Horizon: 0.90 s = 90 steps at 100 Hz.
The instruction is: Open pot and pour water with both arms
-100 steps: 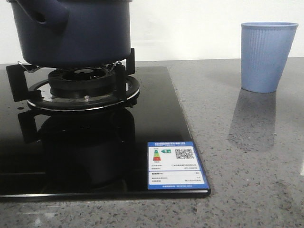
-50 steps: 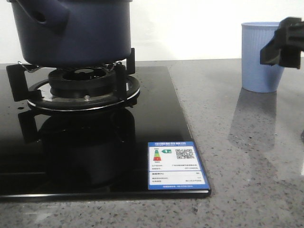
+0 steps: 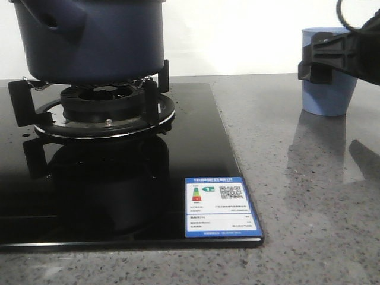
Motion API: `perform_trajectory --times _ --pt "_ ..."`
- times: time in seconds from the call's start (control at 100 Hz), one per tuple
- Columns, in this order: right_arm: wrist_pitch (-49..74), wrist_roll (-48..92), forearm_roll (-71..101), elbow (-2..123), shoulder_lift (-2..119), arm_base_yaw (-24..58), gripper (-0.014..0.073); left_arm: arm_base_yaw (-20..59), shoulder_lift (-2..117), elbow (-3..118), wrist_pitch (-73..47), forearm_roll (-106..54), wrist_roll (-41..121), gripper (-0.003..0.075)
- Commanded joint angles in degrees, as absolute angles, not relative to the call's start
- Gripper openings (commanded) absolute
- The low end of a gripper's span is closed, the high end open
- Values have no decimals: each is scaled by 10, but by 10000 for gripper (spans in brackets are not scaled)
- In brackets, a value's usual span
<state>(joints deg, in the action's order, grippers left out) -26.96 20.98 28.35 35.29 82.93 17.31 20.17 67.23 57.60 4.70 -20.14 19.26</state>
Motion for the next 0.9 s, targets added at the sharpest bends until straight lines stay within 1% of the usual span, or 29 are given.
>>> perform_trajectory --times 0.0,0.23,0.28,0.35,0.5,0.55,0.72,0.89 --pt "-326 211 269 376 832 174 612 200 653 599 111 -201 193 359" --pt "-361 201 269 377 867 174 611 200 653 599 111 -201 193 359" --pt "-365 201 269 377 871 174 600 200 653 599 111 -201 193 359" --pt "-369 201 269 377 876 174 550 200 653 599 111 -201 193 359" --pt "-383 194 269 377 878 174 380 200 653 599 111 -201 193 359" --pt "-383 194 268 377 878 174 352 198 653 599 111 -201 193 359" --pt "-382 194 260 377 877 174 350 166 653 599 109 -201 193 359" --pt "-375 194 210 377 855 174 350 127 653 599 95 -202 193 359"
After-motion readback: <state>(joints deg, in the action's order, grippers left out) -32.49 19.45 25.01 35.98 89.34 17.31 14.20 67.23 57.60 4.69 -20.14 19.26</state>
